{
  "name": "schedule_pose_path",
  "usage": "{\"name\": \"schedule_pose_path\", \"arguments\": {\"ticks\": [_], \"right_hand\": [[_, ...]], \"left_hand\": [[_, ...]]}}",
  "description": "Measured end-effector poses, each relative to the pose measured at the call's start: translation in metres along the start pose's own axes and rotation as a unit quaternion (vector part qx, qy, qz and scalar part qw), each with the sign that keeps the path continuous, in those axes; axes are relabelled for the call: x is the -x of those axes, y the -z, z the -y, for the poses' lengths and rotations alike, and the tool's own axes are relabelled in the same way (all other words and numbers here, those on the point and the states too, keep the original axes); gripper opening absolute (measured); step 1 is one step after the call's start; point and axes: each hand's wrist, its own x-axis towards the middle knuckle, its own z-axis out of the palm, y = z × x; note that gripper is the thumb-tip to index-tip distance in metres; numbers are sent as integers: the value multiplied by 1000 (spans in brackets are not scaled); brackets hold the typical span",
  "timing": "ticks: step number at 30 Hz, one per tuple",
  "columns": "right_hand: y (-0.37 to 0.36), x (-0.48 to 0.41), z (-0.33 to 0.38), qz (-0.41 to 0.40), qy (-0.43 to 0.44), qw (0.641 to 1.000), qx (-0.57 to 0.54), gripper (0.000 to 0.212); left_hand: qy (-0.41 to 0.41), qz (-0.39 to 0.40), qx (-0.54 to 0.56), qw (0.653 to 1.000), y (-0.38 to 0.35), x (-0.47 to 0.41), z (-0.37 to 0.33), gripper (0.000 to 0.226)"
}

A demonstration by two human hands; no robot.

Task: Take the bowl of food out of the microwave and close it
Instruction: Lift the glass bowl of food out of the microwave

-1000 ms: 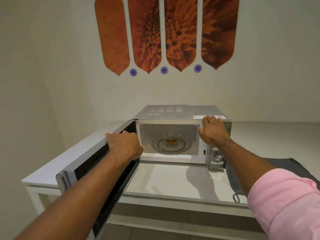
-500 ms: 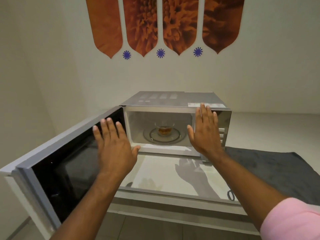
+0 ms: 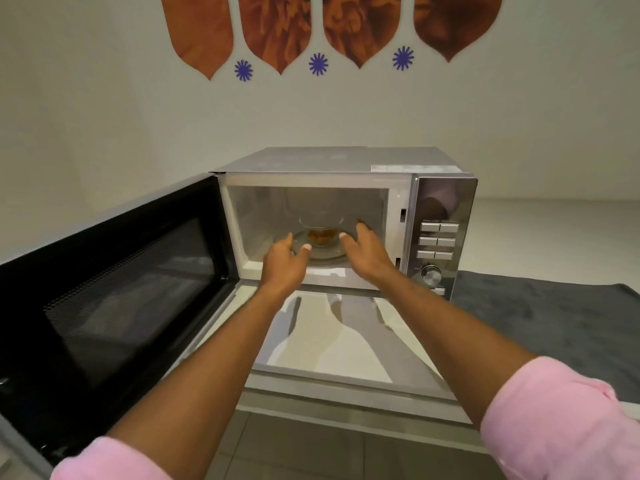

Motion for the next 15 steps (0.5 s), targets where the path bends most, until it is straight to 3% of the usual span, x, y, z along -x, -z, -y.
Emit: {"name": "schedule_pose_path", "arguments": {"ticks": [2, 7, 10, 12, 15], "right_hand": [[-7, -17, 1, 10, -52, 998, -31, 21], [-27, -58, 6, 10, -117, 991, -63, 33], [-33, -83, 13, -30, -168, 984, -59, 47], [-40, -101, 9, -51, -171, 980, -82, 46], [-48, -118, 1, -64, -168, 975, -128, 33]], "left_hand": [[7, 4, 33, 999, -6, -20, 0, 66], [45, -9, 80, 996, -25, -71, -5, 25], [124, -7, 173, 977, -33, -99, -10, 33], [177, -7, 229, 957, -38, -115, -8, 24], [167, -23, 272, 948, -49, -131, 4, 18]]}}
